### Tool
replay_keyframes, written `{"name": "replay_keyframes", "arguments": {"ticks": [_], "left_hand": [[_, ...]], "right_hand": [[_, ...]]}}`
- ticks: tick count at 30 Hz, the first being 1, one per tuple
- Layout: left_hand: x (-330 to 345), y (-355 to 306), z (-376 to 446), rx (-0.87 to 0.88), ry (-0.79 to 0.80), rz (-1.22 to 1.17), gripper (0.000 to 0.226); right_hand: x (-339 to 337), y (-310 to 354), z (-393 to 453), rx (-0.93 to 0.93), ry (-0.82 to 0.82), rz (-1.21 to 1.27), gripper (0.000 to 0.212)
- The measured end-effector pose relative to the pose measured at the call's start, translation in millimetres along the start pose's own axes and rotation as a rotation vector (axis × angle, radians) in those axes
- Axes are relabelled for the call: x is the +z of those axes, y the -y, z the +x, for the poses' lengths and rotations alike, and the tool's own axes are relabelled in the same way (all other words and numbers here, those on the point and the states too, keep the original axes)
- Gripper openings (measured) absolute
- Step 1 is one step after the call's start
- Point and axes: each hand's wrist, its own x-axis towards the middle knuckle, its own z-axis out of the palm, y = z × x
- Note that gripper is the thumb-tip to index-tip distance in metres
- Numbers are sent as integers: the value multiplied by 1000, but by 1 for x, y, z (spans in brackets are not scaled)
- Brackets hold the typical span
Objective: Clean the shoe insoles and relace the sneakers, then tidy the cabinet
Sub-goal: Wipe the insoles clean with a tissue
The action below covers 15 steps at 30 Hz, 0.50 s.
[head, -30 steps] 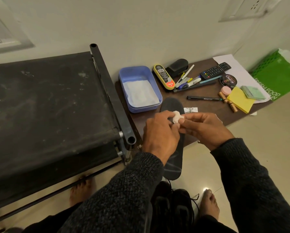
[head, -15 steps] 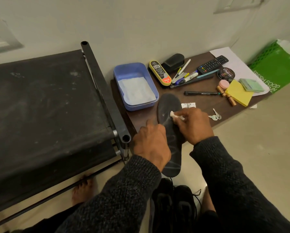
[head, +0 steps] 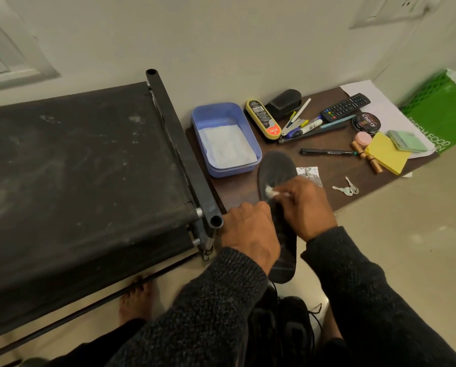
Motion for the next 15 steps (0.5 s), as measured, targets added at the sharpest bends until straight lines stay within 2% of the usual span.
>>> {"name": "replay_keyframes", "arguments": {"ticks": [3, 4, 8, 12, 15], "left_hand": [[0, 0, 0, 7, 6, 9, 47], [0, -1, 0, 8, 8, 11, 45], [0, -1, 0, 3, -3, 20, 33], [-1, 0, 0, 11, 4, 34, 42], [0, -3, -3, 7, 25, 31, 37]], "right_hand": [[-15, -15, 12, 154, -90, 11, 18], [-15, -13, 11, 147, -72, 22, 17], [-1, 4, -6, -82, 95, 14, 15], [-13, -10, 11, 74, -78, 37, 15], [-8, 4, 1, -28, 50, 6, 16]]}}
